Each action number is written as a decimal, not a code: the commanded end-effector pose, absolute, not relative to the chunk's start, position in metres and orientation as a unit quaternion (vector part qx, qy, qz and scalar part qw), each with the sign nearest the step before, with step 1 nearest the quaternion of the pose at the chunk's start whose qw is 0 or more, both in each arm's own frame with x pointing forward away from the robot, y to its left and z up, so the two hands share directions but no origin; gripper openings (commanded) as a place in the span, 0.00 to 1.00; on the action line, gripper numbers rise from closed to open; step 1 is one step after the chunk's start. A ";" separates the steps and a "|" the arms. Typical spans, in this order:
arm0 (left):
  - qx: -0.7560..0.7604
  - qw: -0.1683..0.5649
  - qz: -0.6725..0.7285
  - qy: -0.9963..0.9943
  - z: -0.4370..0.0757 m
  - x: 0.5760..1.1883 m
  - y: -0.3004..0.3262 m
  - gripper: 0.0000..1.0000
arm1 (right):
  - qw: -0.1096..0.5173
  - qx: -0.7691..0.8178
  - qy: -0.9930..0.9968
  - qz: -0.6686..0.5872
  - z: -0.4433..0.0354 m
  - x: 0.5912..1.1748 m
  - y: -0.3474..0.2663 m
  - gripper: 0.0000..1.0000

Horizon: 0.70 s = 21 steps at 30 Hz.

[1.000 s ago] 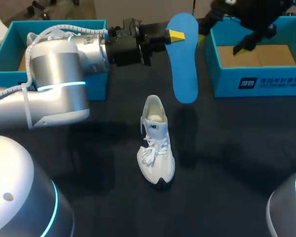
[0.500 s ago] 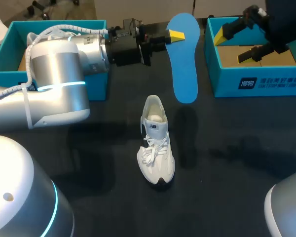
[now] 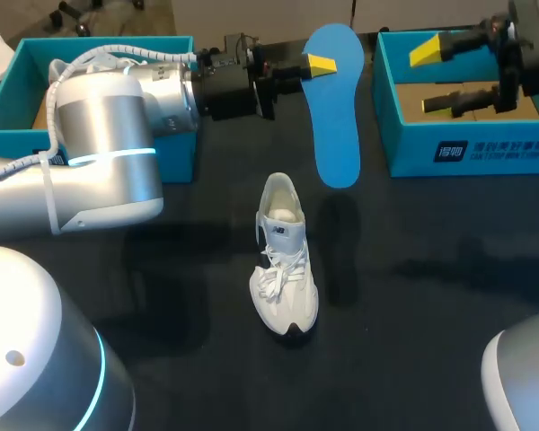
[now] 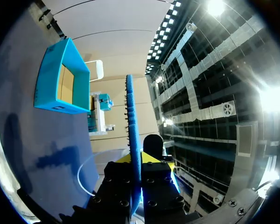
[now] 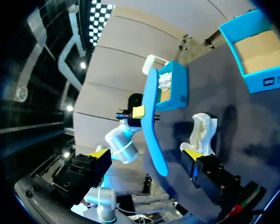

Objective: Take the shoe out of the shoebox, open the shoe tongue, remove and reinsert the insole, then place the shoe into the shoebox

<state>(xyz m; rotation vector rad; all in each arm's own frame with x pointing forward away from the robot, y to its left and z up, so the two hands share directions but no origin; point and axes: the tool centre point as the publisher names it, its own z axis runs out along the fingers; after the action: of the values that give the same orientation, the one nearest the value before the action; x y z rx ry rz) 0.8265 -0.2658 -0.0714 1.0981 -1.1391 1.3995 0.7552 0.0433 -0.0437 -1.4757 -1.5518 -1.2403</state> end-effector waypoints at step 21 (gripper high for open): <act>0.453 0.492 0.578 -0.469 -0.072 0.826 -0.266 0.00 | 0.420 -0.500 -0.567 -0.502 -0.069 0.772 0.038 1.00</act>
<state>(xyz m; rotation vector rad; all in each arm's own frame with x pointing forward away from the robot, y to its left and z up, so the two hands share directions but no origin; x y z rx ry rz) 0.8265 -0.2658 -0.0714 1.0980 -1.1391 1.3996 0.7575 0.0316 -0.0664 -1.2780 -1.4153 -1.2756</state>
